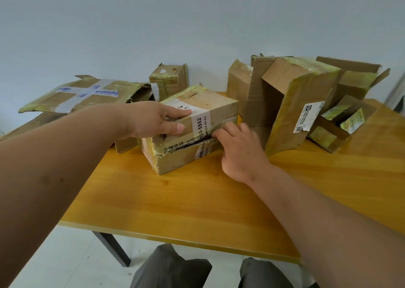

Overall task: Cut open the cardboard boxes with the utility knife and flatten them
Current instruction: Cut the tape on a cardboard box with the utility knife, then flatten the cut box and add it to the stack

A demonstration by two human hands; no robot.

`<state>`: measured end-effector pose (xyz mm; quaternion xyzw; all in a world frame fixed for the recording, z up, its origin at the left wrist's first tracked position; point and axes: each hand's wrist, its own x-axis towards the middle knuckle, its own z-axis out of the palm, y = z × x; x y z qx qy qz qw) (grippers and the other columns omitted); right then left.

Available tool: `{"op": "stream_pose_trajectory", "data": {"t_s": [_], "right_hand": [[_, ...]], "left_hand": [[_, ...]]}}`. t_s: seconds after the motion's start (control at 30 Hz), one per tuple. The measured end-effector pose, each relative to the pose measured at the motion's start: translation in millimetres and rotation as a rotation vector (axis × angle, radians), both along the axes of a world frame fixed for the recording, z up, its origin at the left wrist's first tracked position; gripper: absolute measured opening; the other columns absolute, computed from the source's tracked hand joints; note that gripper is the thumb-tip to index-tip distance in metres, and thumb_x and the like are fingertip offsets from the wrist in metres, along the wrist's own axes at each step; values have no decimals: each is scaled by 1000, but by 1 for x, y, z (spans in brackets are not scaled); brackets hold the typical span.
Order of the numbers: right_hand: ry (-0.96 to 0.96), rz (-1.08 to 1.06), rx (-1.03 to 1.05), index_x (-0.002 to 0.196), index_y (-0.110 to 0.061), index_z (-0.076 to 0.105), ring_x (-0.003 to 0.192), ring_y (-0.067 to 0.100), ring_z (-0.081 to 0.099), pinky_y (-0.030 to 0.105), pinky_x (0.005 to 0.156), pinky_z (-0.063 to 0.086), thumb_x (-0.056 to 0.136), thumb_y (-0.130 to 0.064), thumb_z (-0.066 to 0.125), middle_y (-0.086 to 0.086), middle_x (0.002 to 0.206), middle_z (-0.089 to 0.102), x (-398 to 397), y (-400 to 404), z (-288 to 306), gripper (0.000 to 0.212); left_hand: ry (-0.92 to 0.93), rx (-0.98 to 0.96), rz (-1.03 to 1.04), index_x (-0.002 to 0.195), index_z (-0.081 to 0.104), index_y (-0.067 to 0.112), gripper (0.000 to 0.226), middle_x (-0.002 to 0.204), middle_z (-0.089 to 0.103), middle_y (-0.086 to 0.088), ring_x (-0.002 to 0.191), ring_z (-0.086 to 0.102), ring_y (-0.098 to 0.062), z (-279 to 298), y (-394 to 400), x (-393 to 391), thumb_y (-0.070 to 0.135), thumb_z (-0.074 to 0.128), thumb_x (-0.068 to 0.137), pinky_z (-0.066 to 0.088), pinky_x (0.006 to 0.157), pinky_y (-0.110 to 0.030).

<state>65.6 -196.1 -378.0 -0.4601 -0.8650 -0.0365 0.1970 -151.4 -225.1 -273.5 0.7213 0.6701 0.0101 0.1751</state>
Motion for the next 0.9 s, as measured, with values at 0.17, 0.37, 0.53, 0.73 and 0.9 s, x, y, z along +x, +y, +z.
{"op": "stream_pose_trajectory", "data": {"t_s": [0.17,0.37,0.53,0.73,0.9], "right_hand": [[-43,16,-22,119,-32,61,118,21,38,42,105,30,97,-31,55,-10,122,51,11,-12,-13,23],[85,65,88,99,-25,65,105,19,55,42,98,32,99,-25,53,-8,107,64,6,-26,-4,12],[190,79,150,94,-26,66,95,15,56,39,93,33,97,-24,56,-10,96,63,8,-34,3,11],[235,52,82,91,-24,66,96,15,53,39,90,34,95,-22,59,-11,96,60,10,-52,-8,8],[256,39,67,94,-24,69,99,14,53,39,92,35,96,-24,58,-10,100,62,13,-64,-6,11]], "left_hand": [[-56,23,2,143,33,52,49,139,49,4,112,46,-14,5,-1,-3,48,46,96,33,93,-31],[-110,117,15,143,26,56,48,136,51,3,116,51,-21,8,-7,-9,42,42,100,42,100,-41],[440,598,-139,147,12,47,52,149,35,4,132,36,-26,-5,-23,1,42,34,101,32,107,-51],[721,653,-116,150,-11,37,108,151,20,-2,133,27,-28,-30,-43,10,73,57,74,32,106,-45],[642,689,-92,154,2,35,85,142,31,-1,123,32,-26,-22,-55,12,51,53,87,39,98,-41]]}}
